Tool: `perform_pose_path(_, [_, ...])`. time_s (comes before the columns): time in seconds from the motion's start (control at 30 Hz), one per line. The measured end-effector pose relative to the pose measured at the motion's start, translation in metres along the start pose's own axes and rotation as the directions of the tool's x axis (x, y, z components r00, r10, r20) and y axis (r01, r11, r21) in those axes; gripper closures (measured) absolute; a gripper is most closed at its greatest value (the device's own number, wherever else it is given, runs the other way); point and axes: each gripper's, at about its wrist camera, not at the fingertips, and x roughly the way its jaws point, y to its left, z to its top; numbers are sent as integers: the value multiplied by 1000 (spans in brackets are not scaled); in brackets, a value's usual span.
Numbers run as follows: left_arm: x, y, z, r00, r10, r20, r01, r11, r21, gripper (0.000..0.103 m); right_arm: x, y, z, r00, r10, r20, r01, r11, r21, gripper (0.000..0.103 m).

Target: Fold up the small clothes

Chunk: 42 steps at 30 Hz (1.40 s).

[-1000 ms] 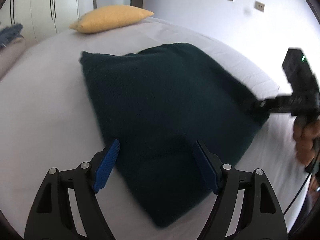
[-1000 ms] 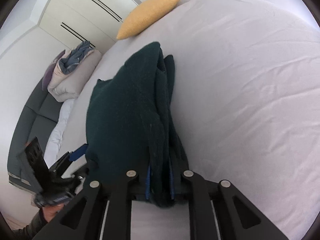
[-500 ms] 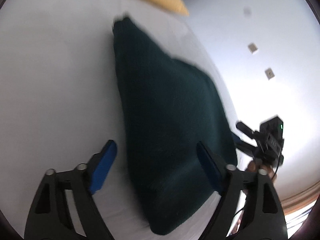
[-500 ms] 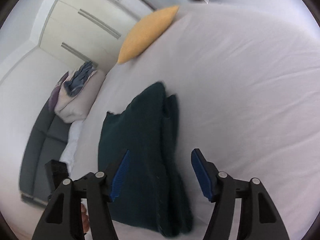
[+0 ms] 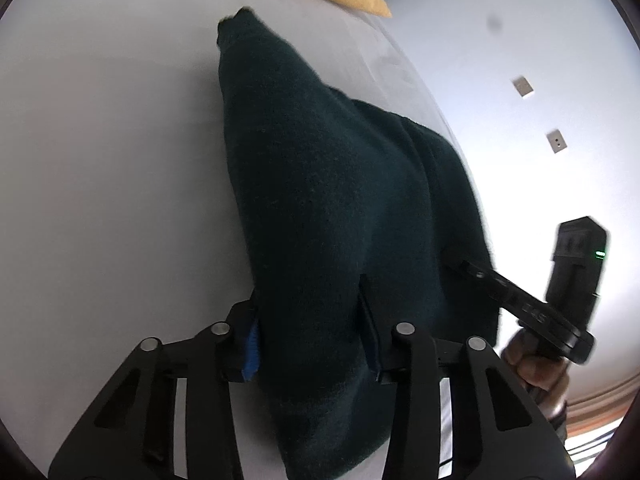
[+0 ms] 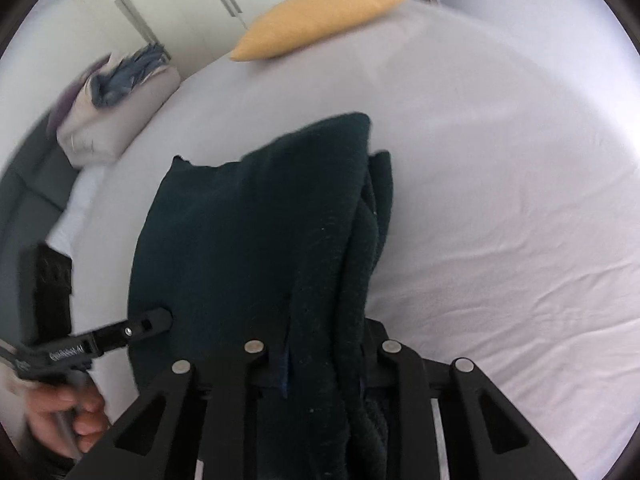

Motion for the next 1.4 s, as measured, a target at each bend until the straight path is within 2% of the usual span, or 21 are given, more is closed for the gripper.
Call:
perform_pose_path(0.13, [-50, 0, -13, 998, 44, 49, -46, 998, 45, 66, -32, 48, -19, 999, 9, 43, -5, 996, -91, 80])
perform_pose_path(0.27, [-104, 6, -45, 990, 104, 99, -114, 988, 105, 66, -52, 92, -55, 998, 48, 50, -40, 989, -142, 80])
perform_pose_path(0.4, [-154, 22, -88, 978, 161, 133, -177, 977, 122, 66, -60, 134, -97, 993, 111, 46, -102, 980, -169, 81])
perform_pose_path(0.57, [-195, 52, -147, 965, 218, 148, -235, 965, 112, 67, -60, 178, -157, 984, 179, 5, -175, 969, -177, 81])
perform_pose_path(0.67, [-197, 65, -182, 958, 255, 128, -271, 955, 121, 66, -53, 191, -190, 978, 207, -17, -207, 967, -147, 81])
perform_pose_path(0.73, [-188, 76, -198, 958, 270, 98, -280, 954, 109, 66, -41, 189, -209, 984, 176, -32, -179, 975, -134, 80])
perform_pose_path(0.8, [-181, 83, -210, 955, 279, 101, -289, 951, 113, 63, -31, 179, -222, 984, 172, -50, -176, 980, -91, 79])
perform_pose_path(0.83, [-179, 85, -212, 954, 280, 107, -291, 951, 104, 59, -27, 170, -226, 978, 200, -62, -204, 978, -54, 75])
perform_pose_path(0.87, [-178, 87, -212, 952, 285, 107, -294, 952, 81, 55, -24, 160, -226, 974, 218, -64, -219, 976, -12, 71])
perform_pose_path(0.9, [-180, 89, -214, 950, 293, 108, -302, 950, 76, 52, -23, 149, -227, 969, 237, -63, -235, 971, 46, 59])
perform_pose_path(0.97, [-180, 85, -217, 937, 326, 127, -338, 937, 87, 47, -30, 131, -229, 961, 270, -56, -262, 957, 122, 56])
perform_pose_path(1.03, [-175, 76, -218, 930, 340, 138, -355, 929, 104, 47, -42, 127, -227, 973, 227, -32, -222, 968, 119, 48])
perform_pose_path(1.23, [-174, 68, -226, 918, 369, 146, -386, 916, 112, 47, -81, 114, -225, 986, 153, 64, -161, 977, 142, 49])
perform_pose_path(1.3, [-172, 85, -218, 916, 373, 144, -390, 914, 110, 47, -90, 122, -221, 982, 170, 86, -181, 974, 134, 49])
perform_pose_path(1.4, [-176, 88, -220, 914, 378, 145, -394, 913, 107, 47, -95, 142, -212, 973, 206, 104, -216, 972, 91, 49])
